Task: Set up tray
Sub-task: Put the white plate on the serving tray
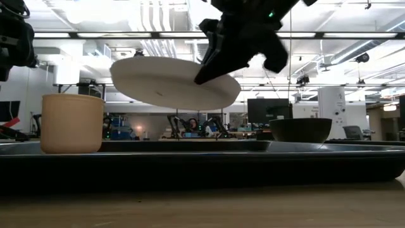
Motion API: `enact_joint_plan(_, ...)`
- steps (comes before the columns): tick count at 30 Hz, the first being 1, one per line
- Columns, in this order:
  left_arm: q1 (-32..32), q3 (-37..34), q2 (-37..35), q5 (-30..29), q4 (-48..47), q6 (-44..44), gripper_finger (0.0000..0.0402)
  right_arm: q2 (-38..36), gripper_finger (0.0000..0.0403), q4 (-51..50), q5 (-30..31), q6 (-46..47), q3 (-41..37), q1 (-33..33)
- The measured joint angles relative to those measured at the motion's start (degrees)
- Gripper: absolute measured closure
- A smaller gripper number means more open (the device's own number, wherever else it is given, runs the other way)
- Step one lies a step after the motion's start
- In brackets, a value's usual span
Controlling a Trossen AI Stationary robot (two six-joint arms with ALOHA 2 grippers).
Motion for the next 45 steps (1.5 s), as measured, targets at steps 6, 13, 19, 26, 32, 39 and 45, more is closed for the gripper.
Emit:
enact_joint_plan(6,-0.02,0.02,0.0,0.0,0.0,0.0,0.0304,0.0,0.0394,-2.13,0.95,2.8,0.1,3.3)
enact_joint_plan(13,-0.02,0.02,0.0,0.0,0.0,0.01,0.0304,0.0,0.0394,-3.01,0.95,5.73,-1.12,8.28)
enact_joint_plan(19,0.0,0.02,0.0,-0.02,0.0,0.0,0.0304,0.0,0.0394,-2.8,0.94,7.03,-2.66,12.22)
enact_joint_plan(26,-0.01,0.01,0.0,-0.01,0.0,0.01,0.0304,0.01,0.0394,0.99,0.68,7.31,-6.33,14.82)
enact_joint_plan(32,0.0,0.0,0.0,-0.02,0.0,0.0,0.0304,0.35,0.0394,5.76,-3.05,6.85,-9.31,15.49)
enact_joint_plan(39,-0.02,0.0,0.0,-0.02,-0.02,0.02,0.0304,4.46,0.0394,6.3,-3.79,3.49,-8.08,16.5)
enact_joint_plan(45,-0.01,0.01,0.01,-0.01,0.0,0.02,0.0304,8.99,0.0394,5.5,-3.85,-0.13,-3.6,16.9)
